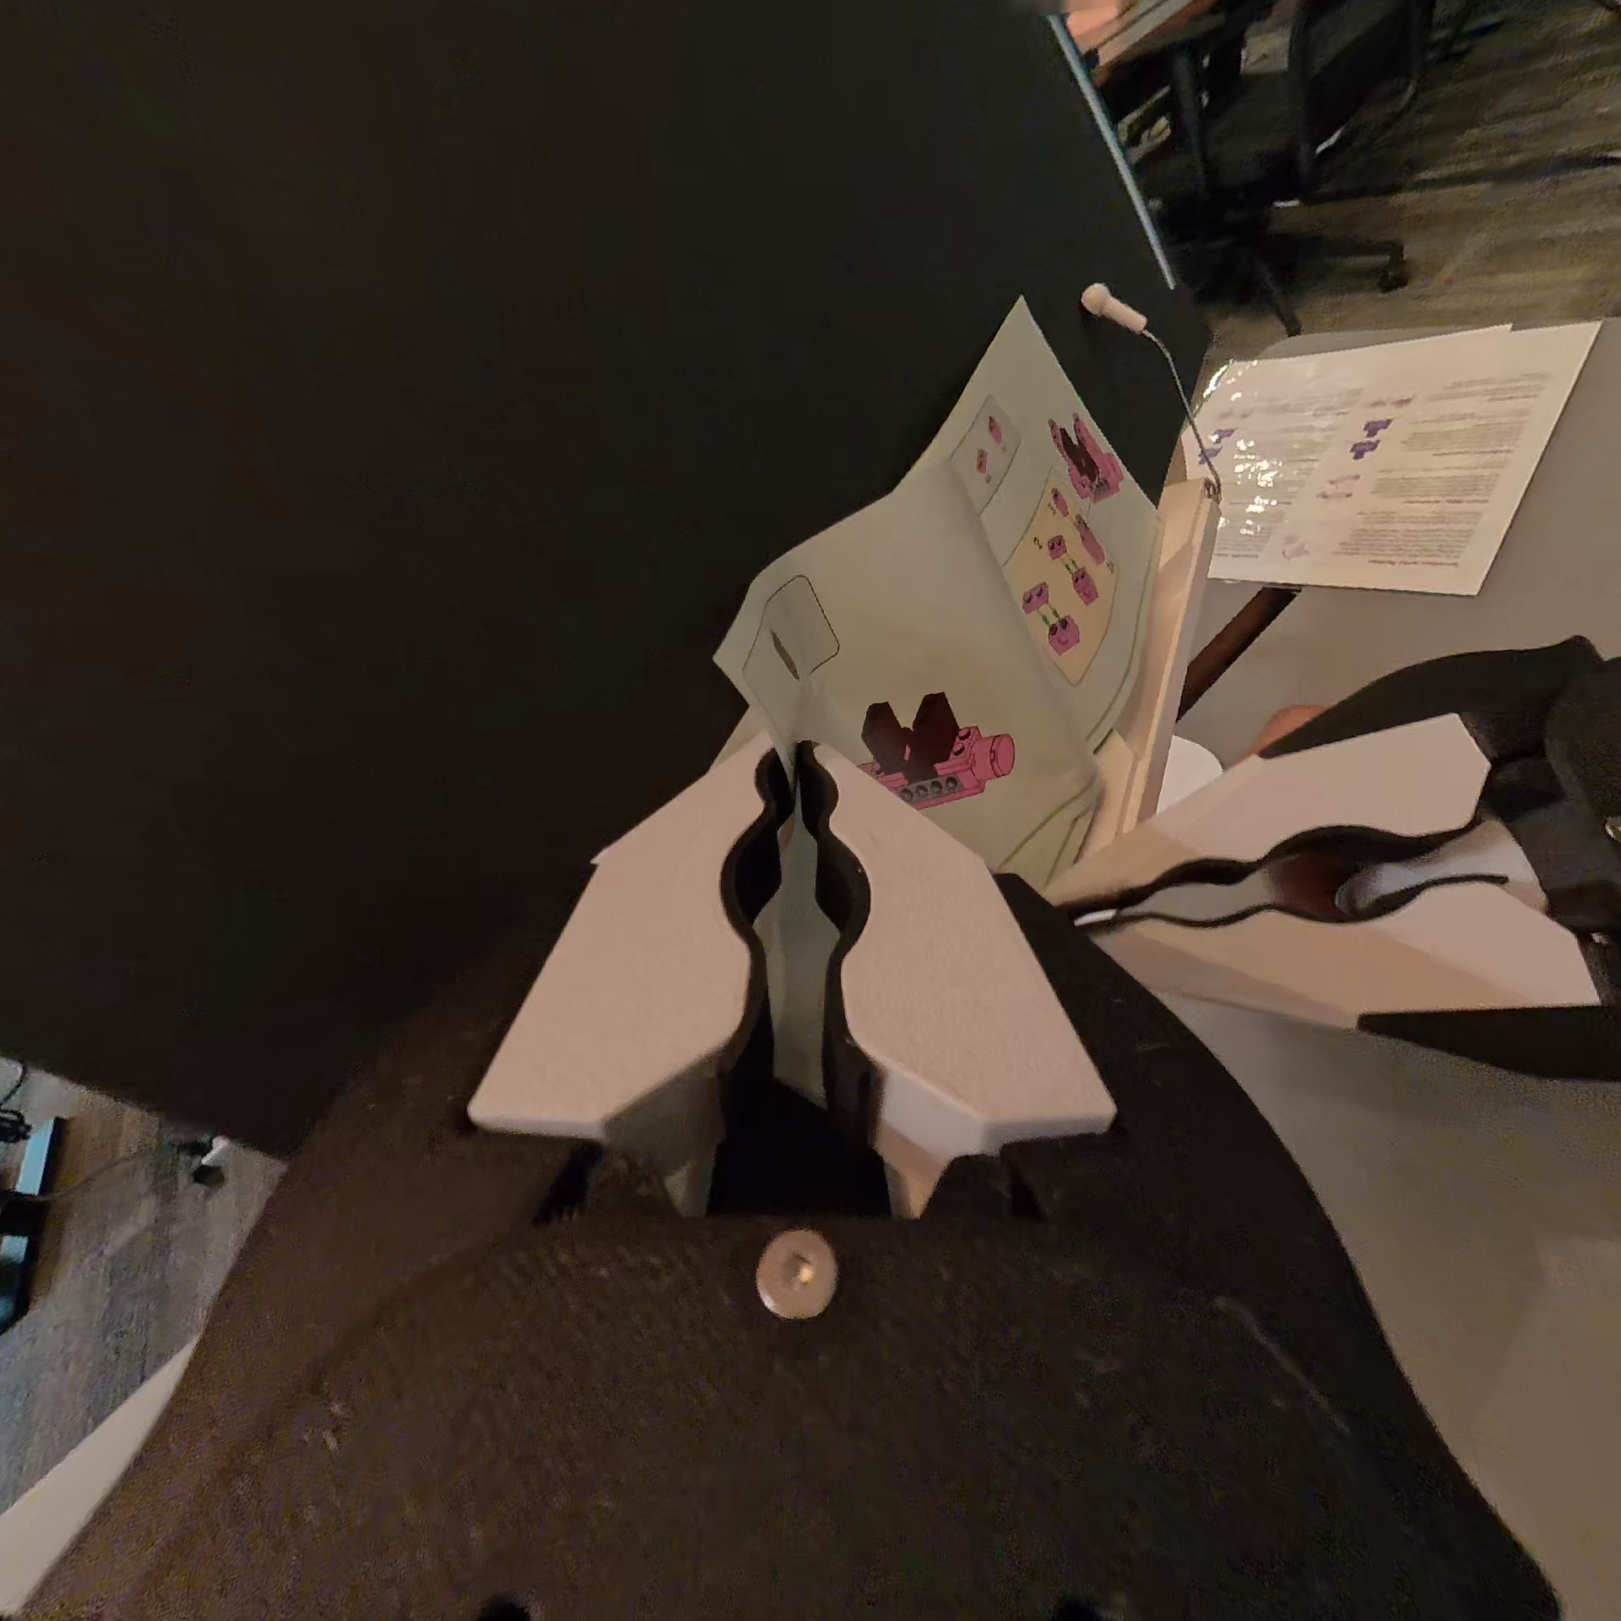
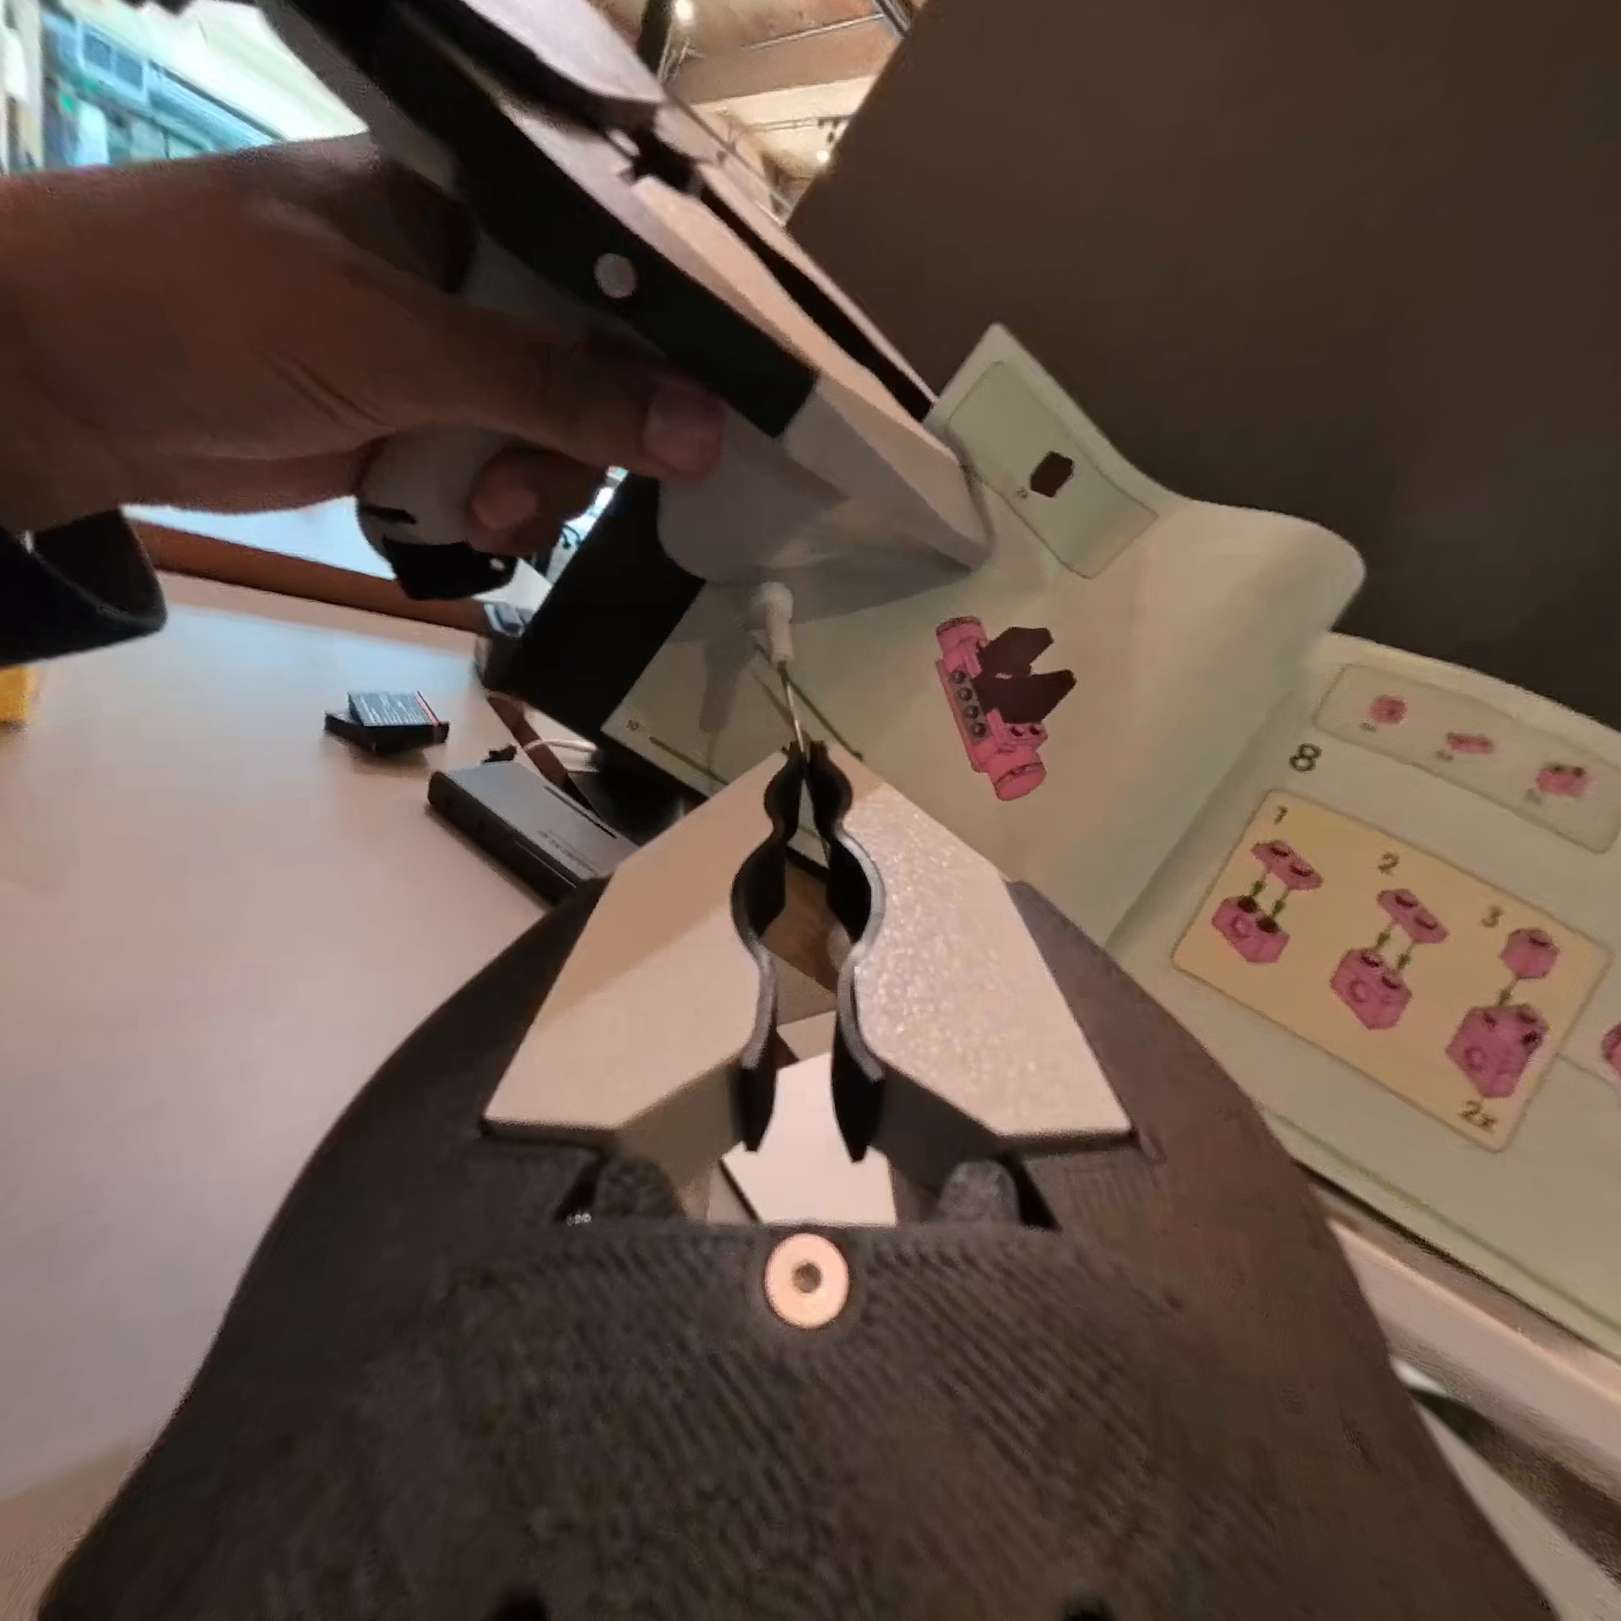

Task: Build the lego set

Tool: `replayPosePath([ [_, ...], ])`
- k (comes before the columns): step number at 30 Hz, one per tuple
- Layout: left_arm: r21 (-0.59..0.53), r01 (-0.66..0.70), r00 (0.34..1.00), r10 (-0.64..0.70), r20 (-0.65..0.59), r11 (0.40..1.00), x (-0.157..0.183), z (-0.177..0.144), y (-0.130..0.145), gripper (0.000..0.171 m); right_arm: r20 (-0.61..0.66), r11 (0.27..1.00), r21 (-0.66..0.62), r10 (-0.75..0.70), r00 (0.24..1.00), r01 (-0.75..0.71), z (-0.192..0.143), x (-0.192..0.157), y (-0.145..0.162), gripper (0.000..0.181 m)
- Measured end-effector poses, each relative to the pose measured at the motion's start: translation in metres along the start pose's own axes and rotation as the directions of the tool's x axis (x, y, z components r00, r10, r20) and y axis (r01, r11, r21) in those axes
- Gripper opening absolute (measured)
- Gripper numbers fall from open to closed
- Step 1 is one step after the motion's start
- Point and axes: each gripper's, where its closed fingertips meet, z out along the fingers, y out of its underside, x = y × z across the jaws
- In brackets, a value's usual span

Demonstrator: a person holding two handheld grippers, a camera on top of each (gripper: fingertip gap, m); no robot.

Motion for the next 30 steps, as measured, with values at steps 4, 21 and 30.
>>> replayPosePath([
  [4, -0.051, 0.068, 0.996, -0.071, -0.055, 0.996, 0.004, -0.01, 0.007, 0.0, -0.036, 0.993, 0.021, 0.117, 0.992, -0.116, -0.003, 0.011, -0.002, 0.0],
  [21, -0.345, 0.229, 0.933, -0.307, -0.189, 0.91, 0.023, -0.036, 0.043, 0.0, -0.057, 0.993, -0.018, 0.116, 0.992, -0.117, -0.005, 0.018, -0.001, 0.0],
  [30, -0.316, 0.256, 0.93, -0.322, -0.179, 0.914, 0.016, -0.037, 0.038, 0.0, -0.082, 0.981, -0.017, 0.193, 0.978, -0.195, -0.005, 0.024, -0.001, 0.0],
])
